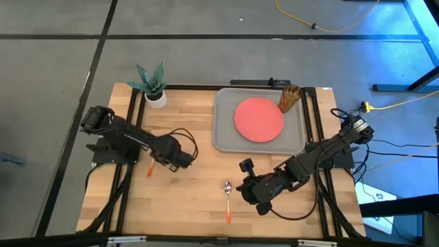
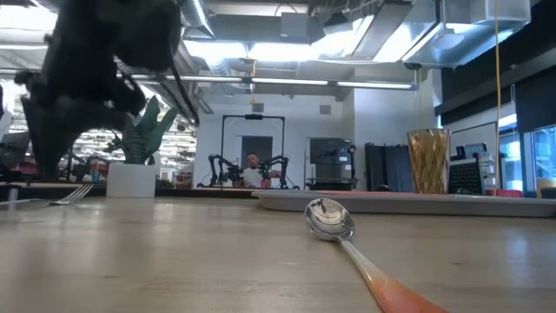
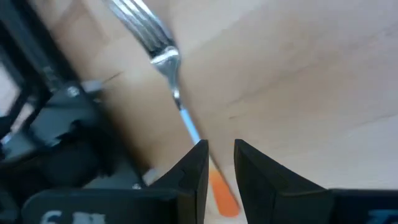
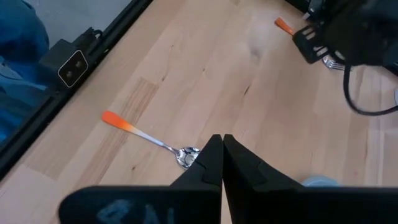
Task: Pick and place plate/cup/fork/spoon on tray
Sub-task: Put the orange fork on the gray serving tray to the left of the pink plate
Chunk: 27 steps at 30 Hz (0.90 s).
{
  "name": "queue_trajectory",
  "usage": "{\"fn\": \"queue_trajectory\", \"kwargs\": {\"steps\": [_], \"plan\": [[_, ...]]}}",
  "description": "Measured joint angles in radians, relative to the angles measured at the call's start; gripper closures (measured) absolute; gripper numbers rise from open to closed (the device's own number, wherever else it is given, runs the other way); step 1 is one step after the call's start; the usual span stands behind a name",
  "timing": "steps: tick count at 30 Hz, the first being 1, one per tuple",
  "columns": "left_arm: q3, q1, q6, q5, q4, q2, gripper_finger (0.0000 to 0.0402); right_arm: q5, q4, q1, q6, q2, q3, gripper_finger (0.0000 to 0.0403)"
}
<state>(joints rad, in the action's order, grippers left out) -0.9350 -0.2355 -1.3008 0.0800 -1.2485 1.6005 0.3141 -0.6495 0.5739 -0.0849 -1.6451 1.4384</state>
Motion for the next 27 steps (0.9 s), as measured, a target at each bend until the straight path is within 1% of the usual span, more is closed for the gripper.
{"fn": "queue_trajectory", "kwargs": {"steps": [2, 9, 12, 15, 27], "plan": [[0.032, 0.023, 0.003, 0.003, 0.026, 0.0, 0.0333, 0.0, 0.0, 0.0, 0.0, 0.0, 0.0, 0.0398], [0.104, 0.074, -0.005, -0.007, 0.028, 0.0, 0.0333, 0.0, -0.002, 0.0, -0.001, 0.0, 0.0, 0.0398], [0.143, 0.09, 0.026, -0.04, 0.071, 0.0, 0.0333, 0.0, -0.003, -0.001, -0.001, 0.0, 0.0, 0.0398], [0.179, 0.093, 0.032, -0.042, 0.103, 0.0, 0.0333, 0.0, -0.003, -0.001, -0.001, 0.0, 0.0, 0.0398], [0.202, 0.092, 0.051, -0.008, 0.162, 0.0, 0.0333, 0.0, -0.009, -0.001, -0.002, 0.0, 0.0, 0.0396]]}}
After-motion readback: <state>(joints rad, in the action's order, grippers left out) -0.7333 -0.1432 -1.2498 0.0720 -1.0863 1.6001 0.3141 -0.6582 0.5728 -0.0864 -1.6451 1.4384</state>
